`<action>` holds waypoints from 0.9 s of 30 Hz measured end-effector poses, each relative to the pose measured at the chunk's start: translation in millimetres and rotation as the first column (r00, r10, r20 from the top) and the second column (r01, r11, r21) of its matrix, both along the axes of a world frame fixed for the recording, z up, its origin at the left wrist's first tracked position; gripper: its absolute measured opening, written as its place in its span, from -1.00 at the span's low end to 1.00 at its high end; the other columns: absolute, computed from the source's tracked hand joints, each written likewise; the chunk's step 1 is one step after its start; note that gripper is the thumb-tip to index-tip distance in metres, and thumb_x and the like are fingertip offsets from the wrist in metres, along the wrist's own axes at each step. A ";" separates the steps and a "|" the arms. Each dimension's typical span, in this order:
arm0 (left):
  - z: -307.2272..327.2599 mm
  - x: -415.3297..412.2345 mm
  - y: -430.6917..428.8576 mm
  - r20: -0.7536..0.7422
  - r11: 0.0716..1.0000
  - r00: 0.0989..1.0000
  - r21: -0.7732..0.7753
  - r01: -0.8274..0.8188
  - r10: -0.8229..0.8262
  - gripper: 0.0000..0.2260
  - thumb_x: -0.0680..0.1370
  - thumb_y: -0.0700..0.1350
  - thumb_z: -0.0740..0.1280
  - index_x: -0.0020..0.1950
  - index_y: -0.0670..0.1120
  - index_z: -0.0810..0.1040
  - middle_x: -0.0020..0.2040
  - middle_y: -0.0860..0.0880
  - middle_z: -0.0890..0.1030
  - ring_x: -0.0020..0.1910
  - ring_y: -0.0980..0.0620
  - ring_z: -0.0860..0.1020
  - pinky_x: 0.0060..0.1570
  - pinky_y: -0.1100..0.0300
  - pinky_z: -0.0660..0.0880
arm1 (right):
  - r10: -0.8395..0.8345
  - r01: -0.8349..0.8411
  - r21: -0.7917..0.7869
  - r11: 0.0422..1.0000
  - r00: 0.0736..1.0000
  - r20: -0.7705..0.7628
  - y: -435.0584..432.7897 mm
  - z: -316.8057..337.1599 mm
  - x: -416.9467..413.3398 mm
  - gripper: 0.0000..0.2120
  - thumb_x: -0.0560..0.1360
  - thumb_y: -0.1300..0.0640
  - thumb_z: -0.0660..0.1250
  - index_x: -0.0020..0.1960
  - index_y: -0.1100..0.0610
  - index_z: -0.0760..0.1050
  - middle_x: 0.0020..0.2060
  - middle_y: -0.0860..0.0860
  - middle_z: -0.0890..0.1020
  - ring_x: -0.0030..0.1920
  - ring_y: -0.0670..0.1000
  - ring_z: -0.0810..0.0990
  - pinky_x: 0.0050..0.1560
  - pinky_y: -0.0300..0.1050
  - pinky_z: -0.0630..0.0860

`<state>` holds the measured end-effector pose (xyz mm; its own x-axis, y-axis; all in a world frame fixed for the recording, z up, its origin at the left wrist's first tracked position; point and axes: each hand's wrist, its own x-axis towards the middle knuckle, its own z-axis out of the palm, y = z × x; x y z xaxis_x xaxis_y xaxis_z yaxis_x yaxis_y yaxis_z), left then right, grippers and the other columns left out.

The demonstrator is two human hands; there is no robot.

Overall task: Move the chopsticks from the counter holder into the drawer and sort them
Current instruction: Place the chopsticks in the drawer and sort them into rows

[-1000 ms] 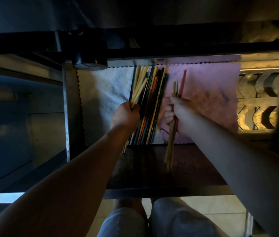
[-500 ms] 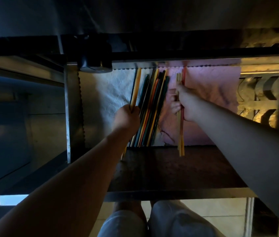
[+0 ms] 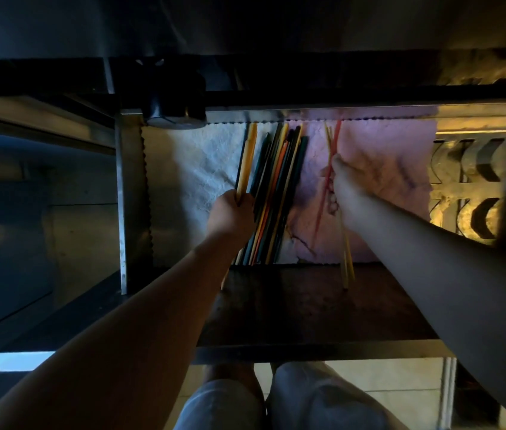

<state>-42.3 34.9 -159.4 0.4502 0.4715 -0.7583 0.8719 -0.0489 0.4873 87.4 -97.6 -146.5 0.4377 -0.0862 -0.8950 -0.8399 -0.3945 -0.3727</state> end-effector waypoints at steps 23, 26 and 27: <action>-10.5 16.9 -17.9 -0.036 0.961 0.995 0.256 0.104 -0.098 -0.78 0.45 0.03 0.41 0.05 -0.01 0.61 -0.11 -0.03 0.65 -0.13 -0.08 0.59 -0.18 0.13 0.52 | 0.077 -0.063 0.119 0.991 0.989 -0.123 17.8 5.1 -11.5 -0.66 0.62 -0.01 0.14 -0.29 0.07 0.32 -0.55 -0.06 0.24 -0.74 -0.17 0.10 -0.61 -0.47 0.05; -11.5 12.0 -17.5 -0.033 0.956 0.993 0.268 0.119 -0.115 -0.76 0.45 0.04 0.41 0.06 -0.01 0.58 -0.07 -0.03 0.64 -0.08 -0.10 0.60 -0.11 0.02 0.56 | 0.076 -0.062 0.123 0.990 0.991 -0.111 17.7 4.8 -13.7 -0.67 0.62 -0.01 0.15 -0.29 0.07 0.34 -0.49 -0.04 0.25 -0.73 -0.17 0.11 -0.62 -0.43 0.05; -11.1 11.4 -16.5 -0.028 0.959 0.995 0.266 0.098 -0.094 -0.76 0.45 0.03 0.41 0.08 -0.01 0.57 -0.06 -0.03 0.64 -0.06 -0.10 0.60 -0.08 0.01 0.56 | 0.075 -0.061 0.127 0.990 0.992 -0.105 17.7 4.4 -14.0 -0.68 0.62 0.00 0.16 -0.29 0.07 0.35 -0.48 -0.03 0.26 -0.73 -0.17 0.12 -0.61 -0.43 0.05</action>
<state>-30.9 18.4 -170.5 0.4928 0.6124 -0.6182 0.8639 -0.2593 0.4318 73.4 -80.0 -142.1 0.3378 0.0544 -0.9397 -0.8510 -0.4089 -0.3296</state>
